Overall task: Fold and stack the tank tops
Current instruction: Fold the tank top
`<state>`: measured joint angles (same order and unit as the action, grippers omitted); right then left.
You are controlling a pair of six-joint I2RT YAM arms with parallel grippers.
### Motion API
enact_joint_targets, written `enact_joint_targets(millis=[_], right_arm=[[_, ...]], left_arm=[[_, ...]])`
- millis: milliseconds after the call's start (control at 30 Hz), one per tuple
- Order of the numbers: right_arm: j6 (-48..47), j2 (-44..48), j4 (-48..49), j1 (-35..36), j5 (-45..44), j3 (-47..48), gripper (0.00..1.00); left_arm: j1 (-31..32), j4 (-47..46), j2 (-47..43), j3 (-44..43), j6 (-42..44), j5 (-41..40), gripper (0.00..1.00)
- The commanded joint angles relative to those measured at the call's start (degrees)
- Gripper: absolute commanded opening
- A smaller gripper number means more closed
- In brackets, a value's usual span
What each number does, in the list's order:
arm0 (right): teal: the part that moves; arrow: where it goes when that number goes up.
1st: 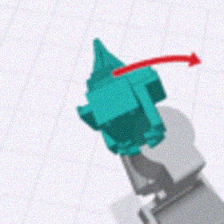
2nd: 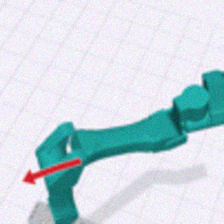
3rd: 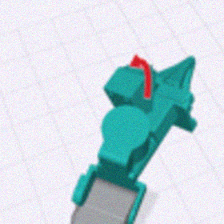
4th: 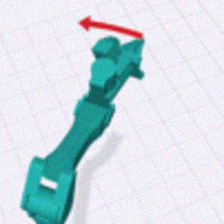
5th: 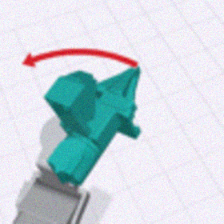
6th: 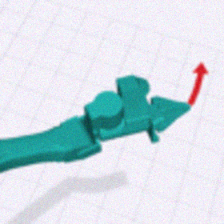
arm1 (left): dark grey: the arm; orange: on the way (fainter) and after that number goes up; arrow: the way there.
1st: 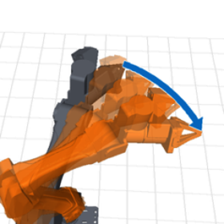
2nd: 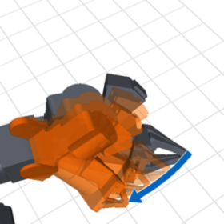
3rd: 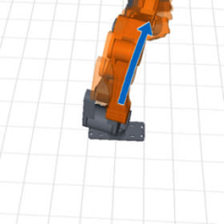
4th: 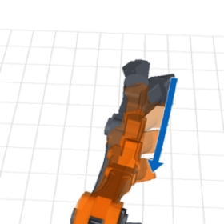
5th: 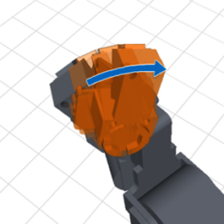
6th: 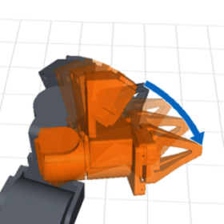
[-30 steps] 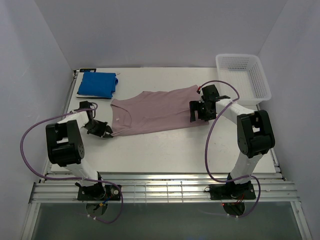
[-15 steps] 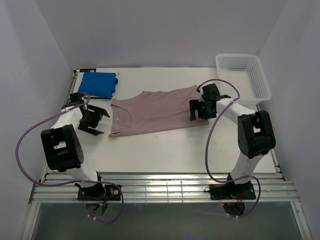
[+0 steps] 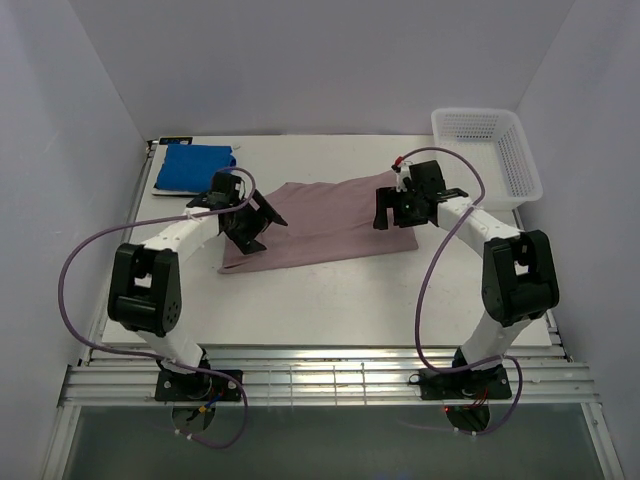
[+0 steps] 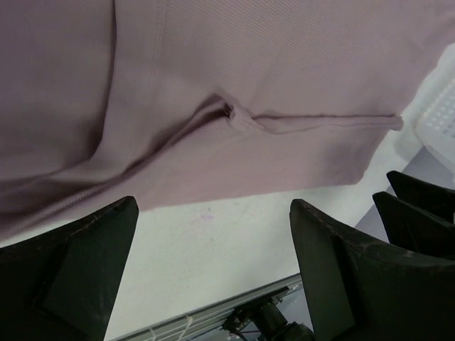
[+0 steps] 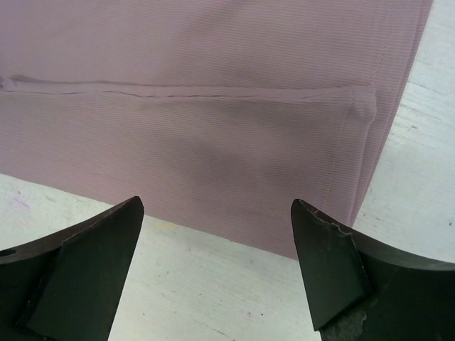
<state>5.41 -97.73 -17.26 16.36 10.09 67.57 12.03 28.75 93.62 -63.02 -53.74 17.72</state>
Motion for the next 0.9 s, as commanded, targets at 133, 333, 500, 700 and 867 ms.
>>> enact_joint_targets(millis=[133, 333, 500, 700, 867], right_arm=[[0.2, -6.1, 1.8, -0.2, 0.5, -0.2, 0.90], [1.6, -4.6, 1.6, -0.2, 1.1, -6.3, 0.90], [5.4, 1.4, -0.5, 0.2, 1.6, -15.9, 0.90], [9.7, 13.8, -0.2, 3.1, 3.5, -28.5, 0.90], [10.1, 22.6, -4.7, 5.3, 4.1, -26.7, 0.90]], left_arm=[[1.3, -5.5, 11.8, -2.6, 1.7, -1.2, 0.98], [1.3, -3.4, 9.0, 4.0, 2.0, -3.6, 0.98], [1.3, -2.7, 1.6, 12.8, 1.3, -2.6, 0.98], [1.9, -1.6, -10.6, 22.1, 0.0, -0.7, 0.98], [2.6, 2.4, -16.9, 18.3, 1.9, -2.1, 0.98]])
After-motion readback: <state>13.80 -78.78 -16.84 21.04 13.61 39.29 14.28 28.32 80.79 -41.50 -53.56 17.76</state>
